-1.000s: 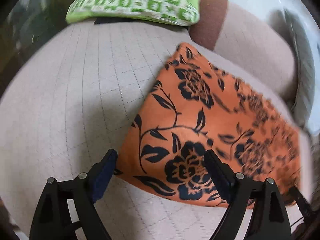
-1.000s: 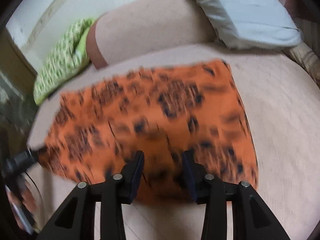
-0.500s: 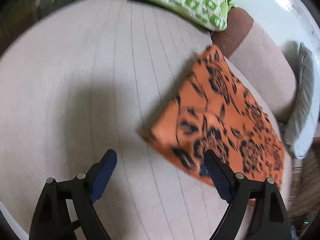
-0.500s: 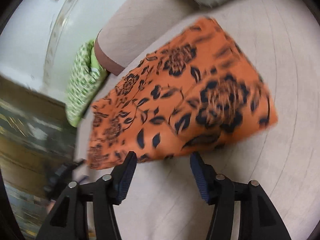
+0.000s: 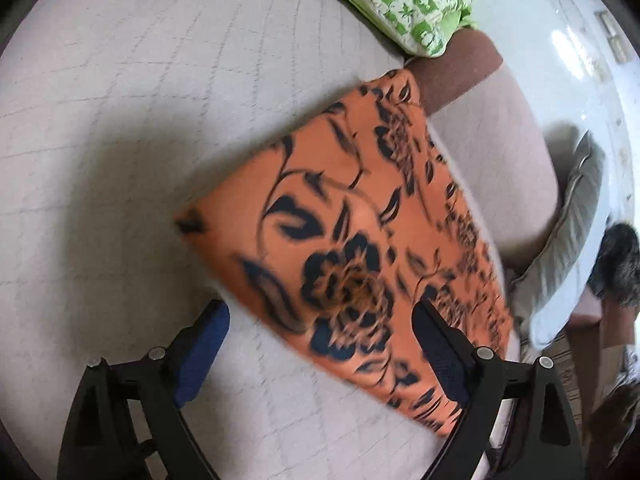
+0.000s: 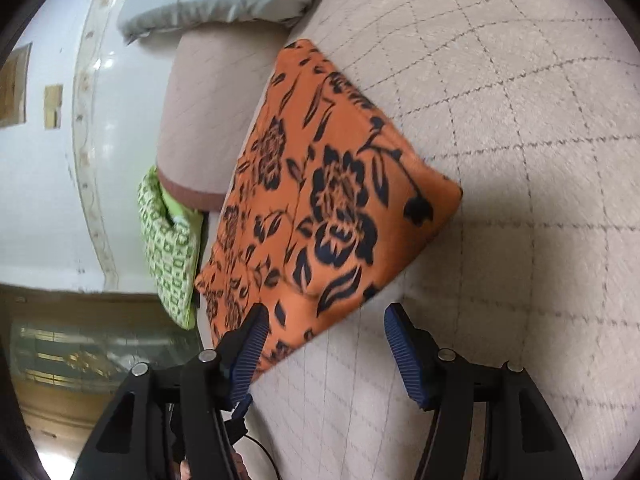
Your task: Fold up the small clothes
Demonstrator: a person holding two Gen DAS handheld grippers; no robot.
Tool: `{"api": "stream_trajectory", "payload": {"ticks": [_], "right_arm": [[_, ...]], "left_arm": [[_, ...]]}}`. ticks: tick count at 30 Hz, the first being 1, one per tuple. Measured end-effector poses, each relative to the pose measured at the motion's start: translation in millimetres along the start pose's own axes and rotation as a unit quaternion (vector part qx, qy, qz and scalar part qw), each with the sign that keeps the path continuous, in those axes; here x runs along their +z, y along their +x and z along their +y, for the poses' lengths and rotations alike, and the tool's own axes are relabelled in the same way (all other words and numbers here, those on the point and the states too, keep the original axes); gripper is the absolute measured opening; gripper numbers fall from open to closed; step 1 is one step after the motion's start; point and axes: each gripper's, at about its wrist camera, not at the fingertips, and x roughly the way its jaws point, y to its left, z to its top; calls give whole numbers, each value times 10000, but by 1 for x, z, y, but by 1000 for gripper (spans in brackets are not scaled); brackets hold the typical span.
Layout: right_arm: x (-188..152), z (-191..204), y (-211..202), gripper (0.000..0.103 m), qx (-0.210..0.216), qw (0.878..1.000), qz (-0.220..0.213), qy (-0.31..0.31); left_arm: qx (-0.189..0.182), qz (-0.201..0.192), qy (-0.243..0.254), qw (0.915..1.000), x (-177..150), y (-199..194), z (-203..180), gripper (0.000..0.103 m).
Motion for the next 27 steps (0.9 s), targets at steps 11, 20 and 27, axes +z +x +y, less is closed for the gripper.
{"api": "stream_trajectory", "payload": {"ticks": [11, 20, 27], "right_arm": [[32, -6, 19, 67, 85, 9973, -463, 561], [38, 18, 38, 32, -147, 9945, -1034, -89], [41, 11, 43, 29, -153, 9948, -1004, -79]], "left_arm": [[-304, 25, -182, 9994, 18, 16, -3, 43], [-830, -106, -687, 9941, 16, 17, 9, 61], [-885, -265, -668, 9935, 15, 13, 7, 45]]}}
